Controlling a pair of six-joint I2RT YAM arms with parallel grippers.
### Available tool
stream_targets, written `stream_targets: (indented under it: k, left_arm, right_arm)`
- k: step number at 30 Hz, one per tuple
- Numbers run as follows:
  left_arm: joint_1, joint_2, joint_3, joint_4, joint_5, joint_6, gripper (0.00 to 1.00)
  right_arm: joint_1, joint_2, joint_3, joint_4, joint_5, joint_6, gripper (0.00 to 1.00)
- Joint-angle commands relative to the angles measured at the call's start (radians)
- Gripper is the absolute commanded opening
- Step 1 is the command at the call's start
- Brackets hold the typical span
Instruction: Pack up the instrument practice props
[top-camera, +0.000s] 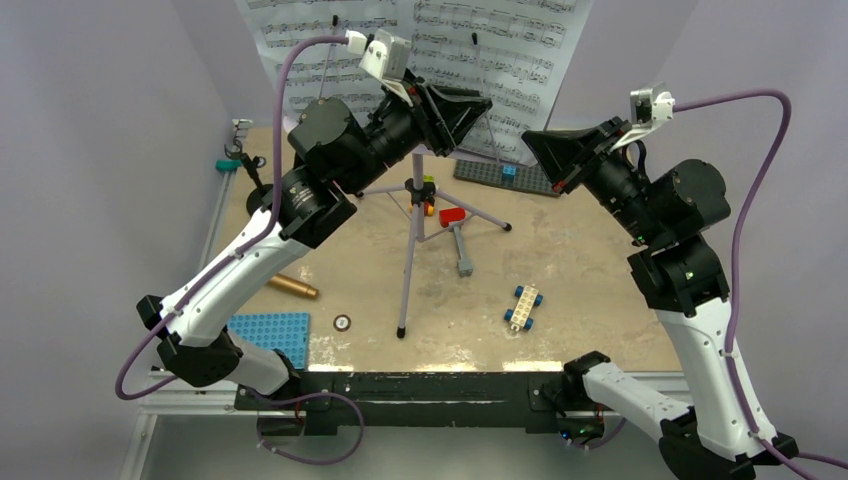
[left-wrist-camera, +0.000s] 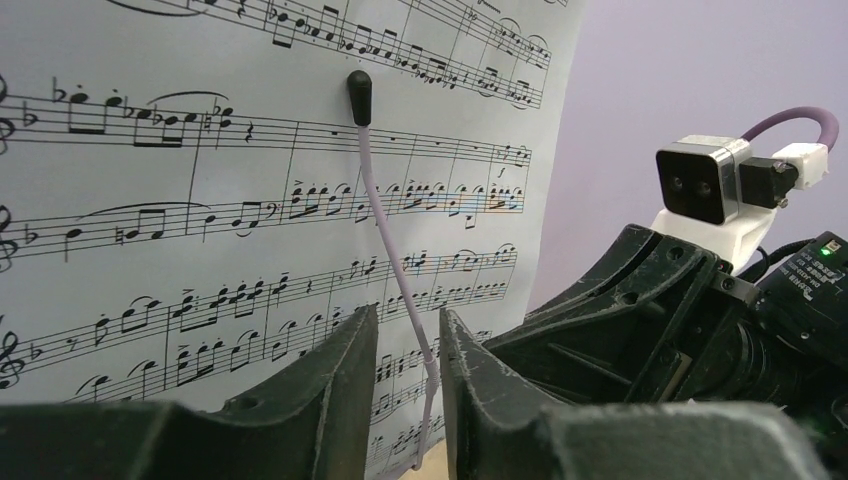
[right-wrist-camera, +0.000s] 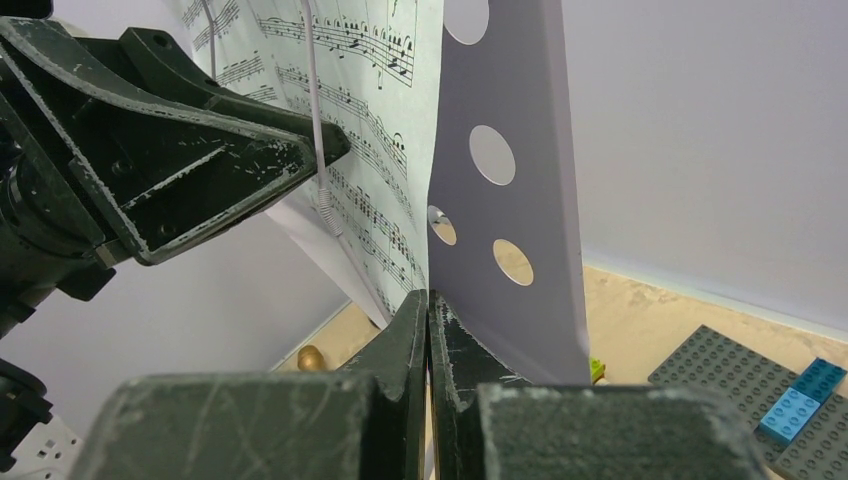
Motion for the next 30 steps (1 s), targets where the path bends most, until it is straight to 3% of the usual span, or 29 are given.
stream_targets:
  k: [1,7,13,19,22,30]
  left_arm:
    - [0.007,0.004,0.04,0.03,-0.01,-0.023,0.3]
    - [0.007,0.01,0.048,0.035,0.013,-0.03,0.26]
    - [0.006,0.016,0.065,0.034,0.019,-0.035,0.37]
    - [0.006,0.017,0.059,0.043,0.034,-0.035,0.18]
    - [0.006,0.01,0.048,0.053,0.047,-0.034,0.0]
    - [0.006,-0.071,-0.07,0.171,0.031,-0.029,0.0]
  right_arm:
    - [-0.007,-0.001,0.001,0.018,-0.006,-0.006,0.0]
    - [-0.006,0.002,0.001,0.012,-0.005,0.0,0.0]
    - [-0.006,0.004,0.004,0.009,-0.004,0.001,0.0]
    - [-0.007,0.006,0.006,0.005,-0.004,0.003,0.0]
    - [-0.006,0.007,0.006,0.005,-0.002,0.004,0.0]
    - [-0.006,-0.017,0.03,-0.034,0.062,-0.02,0.0]
